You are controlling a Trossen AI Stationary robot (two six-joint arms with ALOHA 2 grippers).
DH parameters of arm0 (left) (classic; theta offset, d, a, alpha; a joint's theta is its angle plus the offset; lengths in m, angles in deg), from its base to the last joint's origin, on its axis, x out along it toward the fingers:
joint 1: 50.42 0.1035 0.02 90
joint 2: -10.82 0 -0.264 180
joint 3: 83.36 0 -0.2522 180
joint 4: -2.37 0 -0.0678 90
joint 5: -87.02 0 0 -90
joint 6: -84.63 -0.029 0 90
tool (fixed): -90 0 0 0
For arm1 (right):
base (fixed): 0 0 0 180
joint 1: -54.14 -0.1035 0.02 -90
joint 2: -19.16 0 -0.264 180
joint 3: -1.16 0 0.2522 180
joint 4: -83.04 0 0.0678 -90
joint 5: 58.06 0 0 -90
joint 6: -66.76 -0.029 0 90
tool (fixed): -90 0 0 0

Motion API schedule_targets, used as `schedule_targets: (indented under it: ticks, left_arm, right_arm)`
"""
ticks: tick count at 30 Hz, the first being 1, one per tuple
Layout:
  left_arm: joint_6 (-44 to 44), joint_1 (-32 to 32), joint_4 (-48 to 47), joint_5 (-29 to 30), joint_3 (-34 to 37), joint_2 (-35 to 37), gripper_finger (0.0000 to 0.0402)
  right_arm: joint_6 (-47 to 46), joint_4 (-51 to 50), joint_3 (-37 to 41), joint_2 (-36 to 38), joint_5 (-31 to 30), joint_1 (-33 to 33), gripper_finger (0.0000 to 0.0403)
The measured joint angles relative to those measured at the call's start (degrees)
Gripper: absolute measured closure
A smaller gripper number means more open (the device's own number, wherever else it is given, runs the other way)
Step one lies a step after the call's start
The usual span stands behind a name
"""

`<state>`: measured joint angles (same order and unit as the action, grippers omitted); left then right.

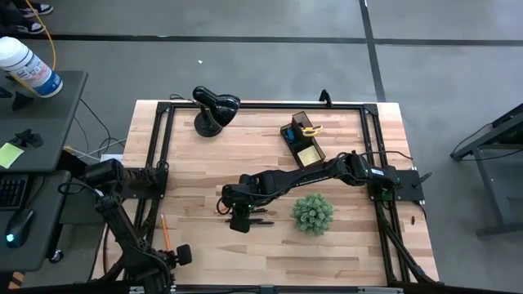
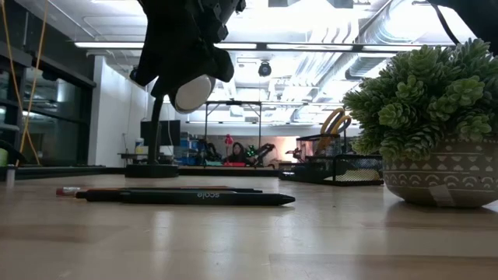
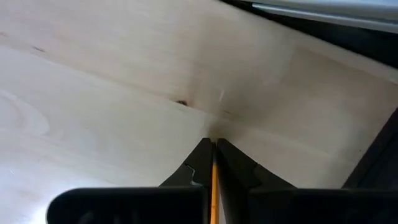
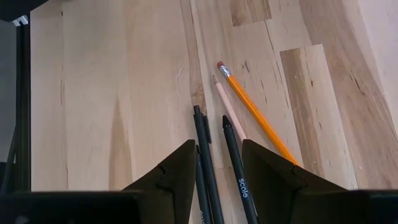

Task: Pick and place office supplies into organizer
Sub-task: Put the bottom orange pencil into the desk organizer

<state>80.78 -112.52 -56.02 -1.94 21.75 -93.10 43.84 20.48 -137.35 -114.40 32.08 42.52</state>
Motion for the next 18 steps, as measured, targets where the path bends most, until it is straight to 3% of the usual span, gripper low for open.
schedule_targets:
  ticks: [8, 18]
  left_arm:
    - [-5.33, 3.16, -2.2, 1.74, -0.36, 0.09, 0.0402]
    - [-12.66, 6.73, -14.76, 16.87, -6.89, 0.17, 0.0401]
  right_arm:
    - [0.0, 0.0, 0.0, 0.0, 0.03, 0.23, 0.0273]
    - [-1.48, -0.43, 0.0, 0.0, -0.11, 1.56, 0.0273]
